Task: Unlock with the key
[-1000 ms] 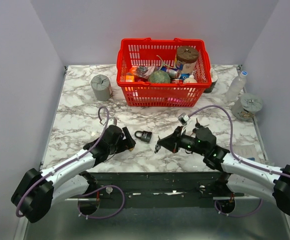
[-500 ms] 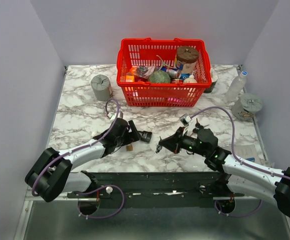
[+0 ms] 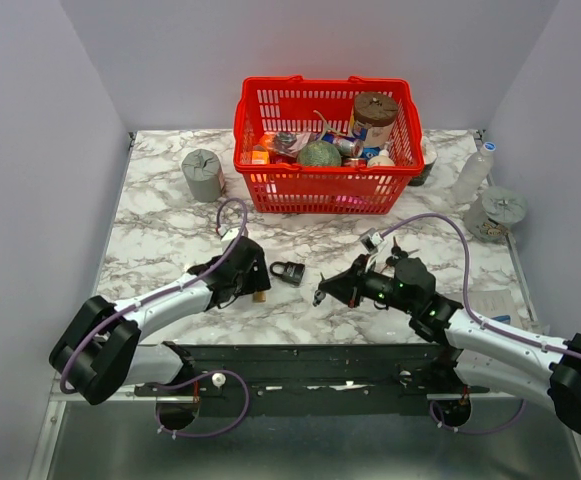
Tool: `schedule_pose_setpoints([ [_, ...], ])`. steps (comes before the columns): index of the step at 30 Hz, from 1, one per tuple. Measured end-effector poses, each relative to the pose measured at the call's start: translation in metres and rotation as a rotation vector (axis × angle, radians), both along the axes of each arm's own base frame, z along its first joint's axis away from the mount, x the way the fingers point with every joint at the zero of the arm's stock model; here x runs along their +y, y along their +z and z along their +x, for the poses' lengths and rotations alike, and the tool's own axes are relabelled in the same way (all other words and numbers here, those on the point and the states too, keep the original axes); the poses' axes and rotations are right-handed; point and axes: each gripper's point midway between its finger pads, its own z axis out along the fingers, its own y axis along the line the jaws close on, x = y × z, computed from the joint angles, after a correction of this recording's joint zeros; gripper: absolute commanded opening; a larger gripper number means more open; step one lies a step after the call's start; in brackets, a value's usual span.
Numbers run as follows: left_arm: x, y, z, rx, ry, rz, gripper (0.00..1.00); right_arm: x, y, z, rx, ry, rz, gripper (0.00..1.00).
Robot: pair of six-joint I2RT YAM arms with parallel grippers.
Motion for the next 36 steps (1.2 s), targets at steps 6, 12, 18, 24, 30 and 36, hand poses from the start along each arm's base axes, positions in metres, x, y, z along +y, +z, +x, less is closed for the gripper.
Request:
schedule_pose_setpoints([
  [6, 0.002, 0.001, -0.014, 0.047, -0.029, 0.067, 0.67, 0.000, -0.002, 0.000, 0.000, 0.000, -0.009, 0.01],
  [12, -0.011, 0.001, -0.016, 0.077, -0.070, 0.111, 0.65, 0.000, -0.002, 0.001, -0.007, 0.001, -0.011, 0.01],
  [18, -0.013, -0.009, -0.026, 0.140, -0.109, 0.189, 0.59, -0.002, 0.002, 0.000, -0.023, -0.004, 0.000, 0.01],
  [24, -0.013, -0.013, -0.034, 0.168, -0.127, 0.235, 0.55, -0.005, 0.002, 0.000, -0.026, -0.011, 0.001, 0.01],
  [30, -0.014, -0.014, -0.033, 0.169, -0.129, 0.251, 0.43, -0.005, 0.001, -0.001, -0.024, -0.012, -0.001, 0.01],
  [36, -0.016, -0.014, -0.029, 0.152, -0.129, 0.249, 0.05, -0.007, -0.007, -0.001, -0.017, -0.010, -0.031, 0.01],
])
